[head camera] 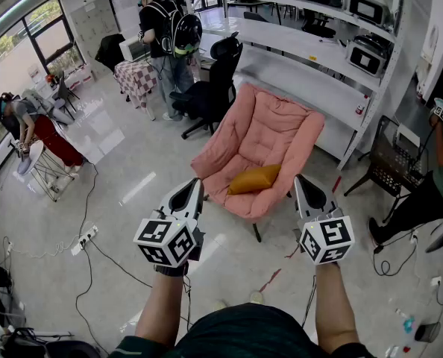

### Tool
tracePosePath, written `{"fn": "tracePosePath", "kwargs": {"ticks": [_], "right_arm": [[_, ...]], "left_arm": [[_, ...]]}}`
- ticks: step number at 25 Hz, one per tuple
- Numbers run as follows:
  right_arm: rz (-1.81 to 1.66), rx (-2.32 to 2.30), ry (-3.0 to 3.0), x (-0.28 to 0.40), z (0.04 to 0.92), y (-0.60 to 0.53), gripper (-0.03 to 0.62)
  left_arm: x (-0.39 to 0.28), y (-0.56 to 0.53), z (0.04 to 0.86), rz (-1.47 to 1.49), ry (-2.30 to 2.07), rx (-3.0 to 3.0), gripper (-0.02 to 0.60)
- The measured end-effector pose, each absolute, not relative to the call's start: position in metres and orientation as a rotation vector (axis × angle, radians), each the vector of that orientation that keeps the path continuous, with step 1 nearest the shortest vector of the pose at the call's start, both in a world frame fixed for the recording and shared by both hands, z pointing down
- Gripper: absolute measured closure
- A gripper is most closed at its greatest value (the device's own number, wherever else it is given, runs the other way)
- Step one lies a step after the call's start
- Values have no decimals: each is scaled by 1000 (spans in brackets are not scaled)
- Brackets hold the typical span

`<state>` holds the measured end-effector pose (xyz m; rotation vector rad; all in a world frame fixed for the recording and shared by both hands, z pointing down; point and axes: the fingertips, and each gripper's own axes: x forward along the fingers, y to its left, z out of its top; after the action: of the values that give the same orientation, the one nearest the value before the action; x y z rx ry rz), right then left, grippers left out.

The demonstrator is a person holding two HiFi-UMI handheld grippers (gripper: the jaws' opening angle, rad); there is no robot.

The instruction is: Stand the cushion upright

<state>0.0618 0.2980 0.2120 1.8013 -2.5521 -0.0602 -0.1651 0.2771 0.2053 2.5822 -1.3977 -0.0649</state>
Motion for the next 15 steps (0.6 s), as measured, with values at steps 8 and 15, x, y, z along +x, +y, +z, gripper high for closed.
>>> {"fn": "tracePosePath", "kwargs": {"ticks": [8, 15], "right_arm": [[-56, 1791, -2550, 67, 217, 301, 591], [2, 1782, -2603, 73, 222, 304, 591]], "left_arm": [[-156, 282, 207, -59, -1396, 2580, 575], [-146, 284, 212, -66, -1383, 2580, 575]]}}
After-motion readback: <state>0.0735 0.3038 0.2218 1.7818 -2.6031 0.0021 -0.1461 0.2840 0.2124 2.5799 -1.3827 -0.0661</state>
